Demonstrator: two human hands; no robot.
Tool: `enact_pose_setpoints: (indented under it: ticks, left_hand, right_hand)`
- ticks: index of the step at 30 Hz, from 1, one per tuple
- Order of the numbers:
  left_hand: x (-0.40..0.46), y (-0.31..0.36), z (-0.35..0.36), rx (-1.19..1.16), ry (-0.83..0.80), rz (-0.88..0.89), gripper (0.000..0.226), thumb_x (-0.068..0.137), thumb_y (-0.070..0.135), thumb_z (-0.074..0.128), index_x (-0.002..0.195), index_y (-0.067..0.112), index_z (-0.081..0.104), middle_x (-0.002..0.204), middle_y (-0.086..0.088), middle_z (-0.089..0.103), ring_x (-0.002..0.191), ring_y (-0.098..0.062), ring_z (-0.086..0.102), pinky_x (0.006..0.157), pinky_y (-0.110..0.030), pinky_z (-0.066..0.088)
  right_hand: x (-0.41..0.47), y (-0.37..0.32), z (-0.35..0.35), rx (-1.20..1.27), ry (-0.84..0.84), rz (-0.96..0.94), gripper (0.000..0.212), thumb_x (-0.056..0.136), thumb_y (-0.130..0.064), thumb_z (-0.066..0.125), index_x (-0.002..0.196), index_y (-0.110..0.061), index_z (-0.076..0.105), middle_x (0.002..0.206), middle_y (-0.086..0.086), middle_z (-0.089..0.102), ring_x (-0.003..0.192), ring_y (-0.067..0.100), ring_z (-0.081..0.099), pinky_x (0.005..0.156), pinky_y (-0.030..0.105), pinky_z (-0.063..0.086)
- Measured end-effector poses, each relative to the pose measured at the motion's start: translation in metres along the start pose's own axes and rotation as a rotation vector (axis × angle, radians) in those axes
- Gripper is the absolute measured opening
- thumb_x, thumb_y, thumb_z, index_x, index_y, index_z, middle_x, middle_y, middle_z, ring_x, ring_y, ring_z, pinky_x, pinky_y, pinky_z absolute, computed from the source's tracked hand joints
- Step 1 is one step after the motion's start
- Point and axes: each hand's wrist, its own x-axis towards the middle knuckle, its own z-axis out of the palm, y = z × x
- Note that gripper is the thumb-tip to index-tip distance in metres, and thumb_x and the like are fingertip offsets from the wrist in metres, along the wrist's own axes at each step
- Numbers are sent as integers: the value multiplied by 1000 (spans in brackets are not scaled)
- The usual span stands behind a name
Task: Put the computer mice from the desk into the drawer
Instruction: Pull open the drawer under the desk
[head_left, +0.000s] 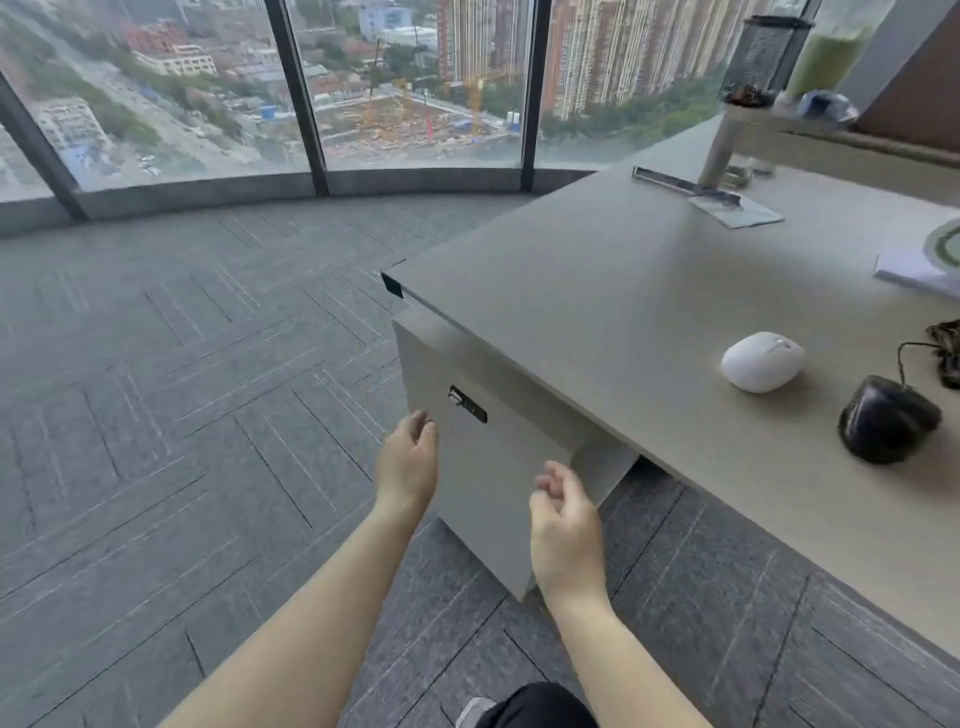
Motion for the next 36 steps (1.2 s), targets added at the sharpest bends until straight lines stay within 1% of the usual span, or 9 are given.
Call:
enact_pose_setpoints:
  ticks: [3,6,9,11,15,18,23,31,36]
  left_hand:
    - [19,-7,16,-192,21,-225,24,89,21,46,101,11,64,107,-10,65,97,-24,63,87,-36,48]
    - [35,-2,36,-274,20,-347,18,89,15,45,72,14,48,90,-10,53,83,-24,57,73,-35,44]
    - [54,4,57,-369,36,-410,19,92,22,48,77,11,51,83,-8,57,76,-24,61,76,-37,51]
    - [64,8,64,-423,74,-437,23,92,22,49,71,11,50,78,-9,57,67,-26,59,69,-37,51]
    - [83,3,68,-366,143,-432,21,92,24,52,81,7,53,75,-10,54,75,-32,58,71,-44,56]
    - [91,-2,67,-389,141,-451,26,93,23,54,110,4,56,92,-12,57,85,-29,59,71,-47,58]
    - [83,-8,58,-399,178,-445,27,92,21,53,111,3,56,113,-23,58,98,-29,57,71,-47,59]
    - [18,-33,-22,-460,240,-435,28,95,17,50,118,0,54,114,-13,55,103,-26,56,81,-50,58]
    - [-21,-59,-86,-489,286,-426,20,94,17,52,109,5,55,117,-13,56,108,-30,57,76,-48,58]
  right_hand:
    - [19,12,-5,88,165,148,40,96,-11,42,135,-16,46,129,6,58,111,25,58,88,40,49]
    - [33,15,-7,75,164,200,46,93,-8,44,139,-15,43,124,0,56,109,21,56,81,34,41]
    - [43,19,0,26,130,176,48,87,-11,45,134,-18,53,126,0,65,108,24,63,82,36,50]
    - [48,24,5,15,156,185,48,86,-10,44,132,-17,56,126,6,68,109,26,64,82,33,50]
    - [49,28,10,67,182,208,51,87,-4,41,134,-17,55,130,5,65,117,22,62,98,41,53]
    - [49,33,9,162,158,211,54,85,-1,38,134,-18,55,128,4,66,116,18,64,99,43,53]
    - [35,33,4,48,61,189,55,85,1,37,135,-16,53,133,0,61,123,15,58,105,45,48]
    - [-39,42,16,38,-124,149,44,87,2,46,118,-19,68,112,-5,73,109,12,65,100,36,51]
    - [-90,48,39,80,-239,188,40,89,5,42,103,-19,72,100,-2,76,98,16,70,81,28,57]
